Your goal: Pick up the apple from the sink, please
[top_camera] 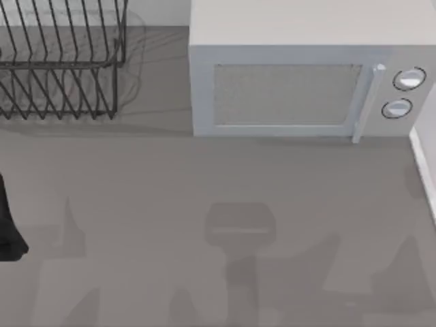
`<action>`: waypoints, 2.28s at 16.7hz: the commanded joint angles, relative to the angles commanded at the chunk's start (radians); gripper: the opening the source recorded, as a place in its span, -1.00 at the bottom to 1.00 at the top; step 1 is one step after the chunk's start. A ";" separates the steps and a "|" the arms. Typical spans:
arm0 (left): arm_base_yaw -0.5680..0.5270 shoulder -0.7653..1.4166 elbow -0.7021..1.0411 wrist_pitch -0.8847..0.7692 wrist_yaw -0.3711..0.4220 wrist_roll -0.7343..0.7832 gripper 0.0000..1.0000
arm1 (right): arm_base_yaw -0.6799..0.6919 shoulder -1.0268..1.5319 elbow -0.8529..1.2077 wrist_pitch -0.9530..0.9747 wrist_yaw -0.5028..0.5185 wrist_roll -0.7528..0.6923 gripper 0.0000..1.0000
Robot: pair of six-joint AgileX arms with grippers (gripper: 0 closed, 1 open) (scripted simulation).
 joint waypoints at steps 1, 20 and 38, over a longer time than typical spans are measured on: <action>0.000 0.000 0.000 0.000 0.000 0.000 1.00 | -0.014 0.113 0.082 -0.054 0.000 -0.013 1.00; 0.000 0.000 0.000 0.000 0.000 0.000 1.00 | -0.129 1.120 0.814 -0.535 0.001 -0.125 1.00; 0.000 0.000 0.000 0.000 0.000 0.000 1.00 | -0.133 1.410 0.627 -0.060 0.004 -0.121 0.85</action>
